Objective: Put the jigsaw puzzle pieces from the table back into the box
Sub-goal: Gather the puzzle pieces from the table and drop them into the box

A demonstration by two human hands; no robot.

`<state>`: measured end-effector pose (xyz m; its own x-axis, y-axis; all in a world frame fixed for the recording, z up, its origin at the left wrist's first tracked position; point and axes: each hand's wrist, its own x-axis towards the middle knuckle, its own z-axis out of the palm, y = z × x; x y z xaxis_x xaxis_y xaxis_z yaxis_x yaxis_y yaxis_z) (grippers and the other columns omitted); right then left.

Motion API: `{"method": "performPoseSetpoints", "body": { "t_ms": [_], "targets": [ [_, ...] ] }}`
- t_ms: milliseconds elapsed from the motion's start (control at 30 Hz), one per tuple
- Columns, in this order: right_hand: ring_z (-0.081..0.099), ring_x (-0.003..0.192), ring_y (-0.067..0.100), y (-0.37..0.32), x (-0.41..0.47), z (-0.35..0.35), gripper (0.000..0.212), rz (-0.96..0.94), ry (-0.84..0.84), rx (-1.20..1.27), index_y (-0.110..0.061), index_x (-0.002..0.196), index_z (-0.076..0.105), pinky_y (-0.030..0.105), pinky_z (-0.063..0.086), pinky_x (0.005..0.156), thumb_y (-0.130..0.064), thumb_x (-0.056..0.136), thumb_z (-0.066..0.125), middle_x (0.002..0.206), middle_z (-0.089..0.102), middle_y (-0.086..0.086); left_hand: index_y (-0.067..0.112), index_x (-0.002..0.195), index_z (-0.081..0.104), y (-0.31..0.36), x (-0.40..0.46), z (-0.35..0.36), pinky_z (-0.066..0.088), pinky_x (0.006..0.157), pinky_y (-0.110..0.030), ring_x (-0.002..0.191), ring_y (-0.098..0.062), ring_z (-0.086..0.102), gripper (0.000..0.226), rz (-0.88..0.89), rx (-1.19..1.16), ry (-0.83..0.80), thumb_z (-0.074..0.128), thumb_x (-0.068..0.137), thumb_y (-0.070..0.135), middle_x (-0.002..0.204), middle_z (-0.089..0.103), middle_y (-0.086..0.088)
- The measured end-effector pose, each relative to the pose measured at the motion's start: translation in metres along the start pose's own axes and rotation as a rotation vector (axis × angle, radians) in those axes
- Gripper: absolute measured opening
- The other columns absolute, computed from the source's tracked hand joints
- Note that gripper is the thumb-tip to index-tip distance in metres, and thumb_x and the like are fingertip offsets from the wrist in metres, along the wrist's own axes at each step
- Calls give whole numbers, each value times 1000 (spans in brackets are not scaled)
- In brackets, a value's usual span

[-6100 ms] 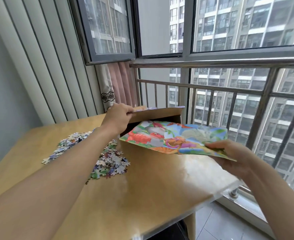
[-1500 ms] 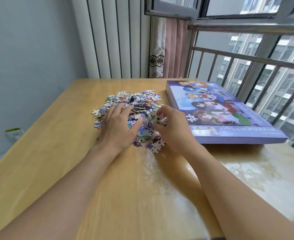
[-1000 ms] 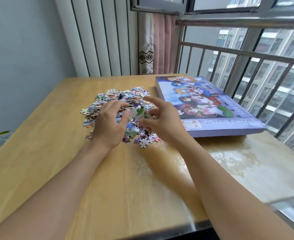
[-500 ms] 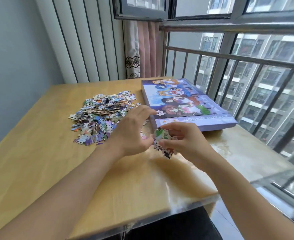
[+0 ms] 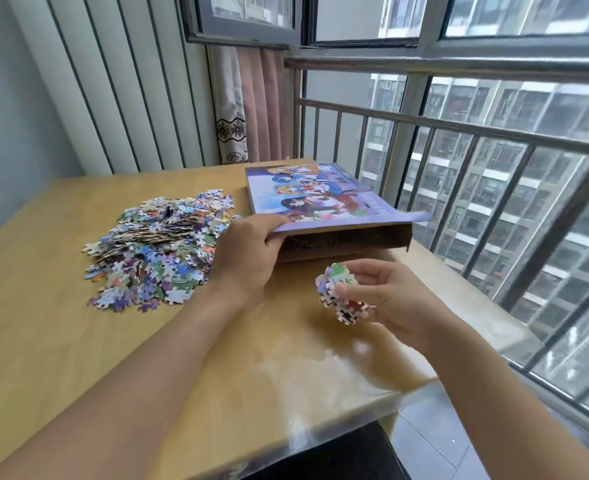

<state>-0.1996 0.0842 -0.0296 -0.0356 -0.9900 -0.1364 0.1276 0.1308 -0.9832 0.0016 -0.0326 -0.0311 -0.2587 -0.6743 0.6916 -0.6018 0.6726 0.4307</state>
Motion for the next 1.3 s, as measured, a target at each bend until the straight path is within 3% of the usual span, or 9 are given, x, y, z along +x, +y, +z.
{"method": "performPoseSetpoints", "body": {
  "t_ms": [67,267,367,567,900,1033,1100,1200,1300],
  "targets": [
    [71,85,23,-8,6,-1,38,50,-4,114,-1,109,72,31,60,66,-7,71,79,105,75,18,24,100,77,5,7,-1,52,62,-39,70,-27,64,14,-64,-75,80,66,91,27,77,73,0],
    [73,93,28,-48,41,6,29,95,182,365,10,108,67,31,61,66,10,80,73,109,73,22,27,102,74,5,13,-6,53,64,-41,70,-26,66,22,-113,-140,159,60,88,37,77,73,0],
    [73,94,34,-60,51,15,38,107,249,253,6,110,66,36,62,65,14,75,77,109,72,22,27,100,73,6,16,-11,53,62,-42,68,-27,65,21,-107,-169,189,59,89,38,77,72,-1],
    [71,98,36,-66,57,25,31,155,267,155,6,106,67,33,63,62,11,77,77,115,68,20,22,98,74,11,28,-28,54,65,-41,72,-22,65,8,-141,-240,253,69,93,20,79,71,2],
    [73,75,28,-79,63,23,25,212,239,198,8,117,62,25,59,48,4,92,65,112,69,22,26,98,75,9,34,-32,56,64,-42,72,-22,67,9,-121,-271,221,70,91,27,80,74,2],
    [69,90,28,-87,68,22,26,164,262,237,7,117,63,30,62,64,10,91,62,106,68,19,23,97,76,16,34,-31,55,61,-40,61,-15,63,8,-80,-313,216,70,92,24,69,69,9],
    [65,105,29,-87,73,28,33,134,282,287,7,124,60,32,61,81,15,93,55,112,66,19,22,97,77,19,34,-30,54,59,-39,56,-13,60,8,-68,-314,221,70,93,24,64,65,12],
    [54,125,34,-87,82,33,46,85,301,421,7,134,52,38,45,108,20,93,36,134,58,23,20,100,76,18,33,-27,55,59,-40,57,-16,63,10,-69,-319,221,69,94,25,63,64,15],
    [51,124,40,-86,82,30,57,50,249,554,10,136,47,44,38,114,23,87,23,134,54,28,19,103,77,15,34,-25,55,65,-42,69,-19,67,12,-85,-327,239,69,94,23,78,73,4]
  ]
}}
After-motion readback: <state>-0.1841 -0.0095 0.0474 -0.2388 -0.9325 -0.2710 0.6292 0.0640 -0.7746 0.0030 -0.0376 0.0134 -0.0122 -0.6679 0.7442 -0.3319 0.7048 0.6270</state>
